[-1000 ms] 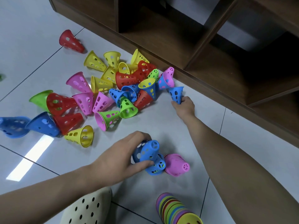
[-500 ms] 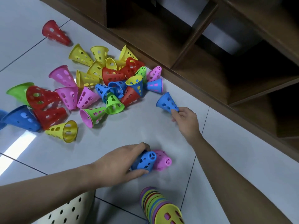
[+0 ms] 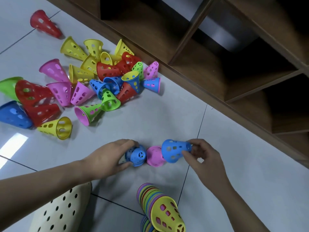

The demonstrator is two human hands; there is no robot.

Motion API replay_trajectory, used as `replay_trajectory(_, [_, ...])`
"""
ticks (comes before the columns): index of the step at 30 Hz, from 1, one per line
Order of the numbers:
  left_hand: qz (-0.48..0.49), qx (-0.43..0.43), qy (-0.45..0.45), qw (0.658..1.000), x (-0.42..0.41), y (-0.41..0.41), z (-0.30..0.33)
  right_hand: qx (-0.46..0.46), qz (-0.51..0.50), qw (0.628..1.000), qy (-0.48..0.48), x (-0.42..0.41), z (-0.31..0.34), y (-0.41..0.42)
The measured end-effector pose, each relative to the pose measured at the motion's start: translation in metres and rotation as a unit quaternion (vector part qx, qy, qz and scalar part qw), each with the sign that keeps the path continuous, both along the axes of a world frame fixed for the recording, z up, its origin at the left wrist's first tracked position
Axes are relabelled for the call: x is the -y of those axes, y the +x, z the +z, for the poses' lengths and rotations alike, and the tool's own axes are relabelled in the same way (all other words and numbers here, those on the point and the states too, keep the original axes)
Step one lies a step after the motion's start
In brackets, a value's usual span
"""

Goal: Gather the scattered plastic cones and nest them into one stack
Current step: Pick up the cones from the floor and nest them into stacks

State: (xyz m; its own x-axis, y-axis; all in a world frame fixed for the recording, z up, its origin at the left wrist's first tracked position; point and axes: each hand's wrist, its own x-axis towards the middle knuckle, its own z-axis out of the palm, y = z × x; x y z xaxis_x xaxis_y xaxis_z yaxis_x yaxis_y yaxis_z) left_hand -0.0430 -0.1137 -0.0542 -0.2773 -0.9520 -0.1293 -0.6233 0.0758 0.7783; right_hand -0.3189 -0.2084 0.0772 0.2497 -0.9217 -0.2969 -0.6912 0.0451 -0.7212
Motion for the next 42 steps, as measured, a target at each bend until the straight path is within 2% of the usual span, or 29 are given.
replay_trajectory(4, [0.012, 0.052, -0.025, 0.998, -0.003, 0.017, -0.007, -0.053, 0.069, 0.996, 0.013, -0.006, -0.014, 0.004])
replay_trajectory(6, [0.053, 0.126, -0.083, 0.987, 0.000, 0.030, -0.007, -0.059, 0.089, 0.994, 0.021, -0.004, -0.022, 0.008])
replay_trajectory(9, [0.199, 0.214, -0.117, 0.949, 0.007, 0.052, 0.002, -0.055, 0.085, 0.995, 0.026, 0.008, -0.030, 0.019])
replay_trajectory(11, [0.307, 0.226, -0.091, 0.920, 0.010, 0.067, 0.006, -0.058, 0.063, 0.996, 0.030, 0.022, -0.035, 0.030])
replay_trajectory(13, [0.349, 0.241, -0.044, 0.904, 0.013, 0.083, 0.004, -0.061, 0.053, 0.996, 0.030, 0.039, -0.042, 0.042])
replay_trajectory(17, [0.329, 0.275, 0.060, 0.902, 0.022, 0.104, -0.002, -0.011, 0.065, 0.998, 0.008, 0.069, -0.061, 0.067])
replay_trajectory(20, [0.301, 0.313, 0.083, 0.897, 0.026, 0.106, -0.005, 0.001, 0.088, 0.996, -0.026, 0.093, -0.081, 0.084])
replay_trajectory(23, [0.280, 0.334, 0.087, 0.896, 0.031, 0.106, -0.009, -0.023, 0.161, 0.980, -0.118, 0.122, -0.095, 0.101])
replay_trajectory(27, [0.278, 0.345, 0.110, 0.890, 0.045, 0.110, -0.008, -0.126, 0.277, 0.926, -0.222, 0.164, -0.100, 0.132])
replay_trajectory(32, [0.199, 0.419, 0.093, 0.881, 0.055, 0.113, -0.005, -0.265, 0.288, 0.900, -0.193, 0.208, -0.112, 0.171])
replay_trajectory(35, [0.151, 0.447, 0.113, 0.875, 0.055, 0.113, 0.002, -0.345, 0.289, 0.871, -0.197, 0.220, -0.124, 0.177])
replay_trajectory(39, [0.173, 0.401, 0.110, 0.893, 0.050, 0.105, 0.007, -0.434, 0.259, 0.821, -0.265, 0.222, -0.131, 0.170])
replay_trajectory(42, [0.187, 0.358, 0.102, 0.909, 0.049, 0.098, 0.009, -0.477, 0.247, 0.818, -0.204, 0.218, -0.133, 0.160])
